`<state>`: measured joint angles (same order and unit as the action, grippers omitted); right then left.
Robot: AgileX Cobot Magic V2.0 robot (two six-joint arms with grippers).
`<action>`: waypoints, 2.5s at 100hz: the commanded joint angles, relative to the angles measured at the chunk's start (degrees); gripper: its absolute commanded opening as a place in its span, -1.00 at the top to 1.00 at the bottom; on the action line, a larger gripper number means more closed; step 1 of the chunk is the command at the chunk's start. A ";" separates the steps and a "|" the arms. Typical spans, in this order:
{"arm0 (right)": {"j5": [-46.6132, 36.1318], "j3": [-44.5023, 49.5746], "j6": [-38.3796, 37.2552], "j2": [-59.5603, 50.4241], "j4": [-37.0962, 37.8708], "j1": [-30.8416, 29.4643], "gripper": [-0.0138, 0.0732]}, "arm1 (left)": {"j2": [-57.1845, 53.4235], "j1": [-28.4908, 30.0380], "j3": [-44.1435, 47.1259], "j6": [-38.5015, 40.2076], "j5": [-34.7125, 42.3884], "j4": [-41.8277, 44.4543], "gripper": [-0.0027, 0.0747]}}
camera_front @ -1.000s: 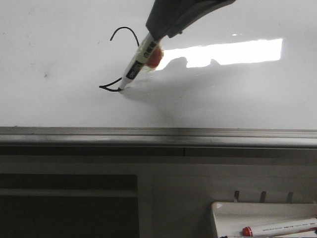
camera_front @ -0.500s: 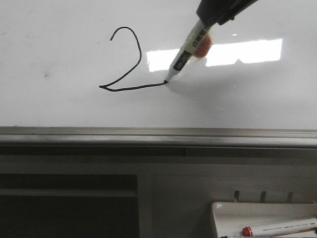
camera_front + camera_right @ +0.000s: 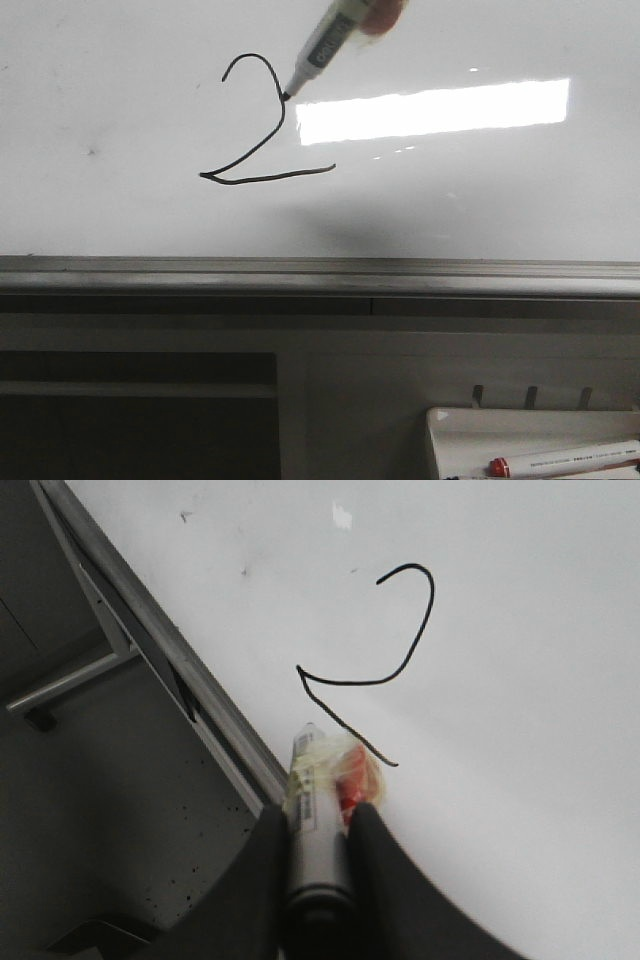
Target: Write number 2 on whiteboard
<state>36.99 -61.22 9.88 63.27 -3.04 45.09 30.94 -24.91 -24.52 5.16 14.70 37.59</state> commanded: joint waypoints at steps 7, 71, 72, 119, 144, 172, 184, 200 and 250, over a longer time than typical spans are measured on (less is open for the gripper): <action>-9.66 -1.44 0.92 -1.19 0.76 1.00 0.80 | 2.27 -5.67 -1.62 1.54 3.47 0.98 -0.11; -13.89 -1.44 0.97 3.89 -1.37 6.33 0.80 | 19.77 -12.78 -1.62 1.04 4.92 8.50 -0.06; -13.89 -1.44 0.97 3.89 -1.47 6.33 0.80 | 19.77 -12.78 -1.62 1.04 5.10 8.50 -0.06; -15.62 -1.67 0.97 5.17 -6.29 9.13 0.80 | 23.47 -12.78 -1.72 1.04 7.20 8.40 -0.06; -14.83 -2.40 0.97 5.17 -6.82 9.13 0.80 | 23.46 -12.78 -1.72 1.04 7.12 4.45 0.58; -14.09 -2.40 0.97 5.17 -6.82 9.13 0.80 | 23.46 -12.78 -1.72 1.04 7.61 4.45 0.98; -14.23 -2.40 0.97 5.17 -6.82 9.13 0.80 | 23.46 -12.78 -1.72 1.04 7.61 4.45 0.98; -16.30 -2.40 0.97 5.17 -6.82 9.13 0.65 | 23.46 -12.78 -1.72 1.04 7.96 4.08 0.98; -22.29 -2.54 0.97 3.09 -2.42 9.02 -0.60 | 25.71 -10.86 -1.72 1.04 -0.69 -38.74 0.98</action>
<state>19.42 -61.56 10.40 68.82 -6.13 54.21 55.76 -36.75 -24.52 5.57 12.19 6.38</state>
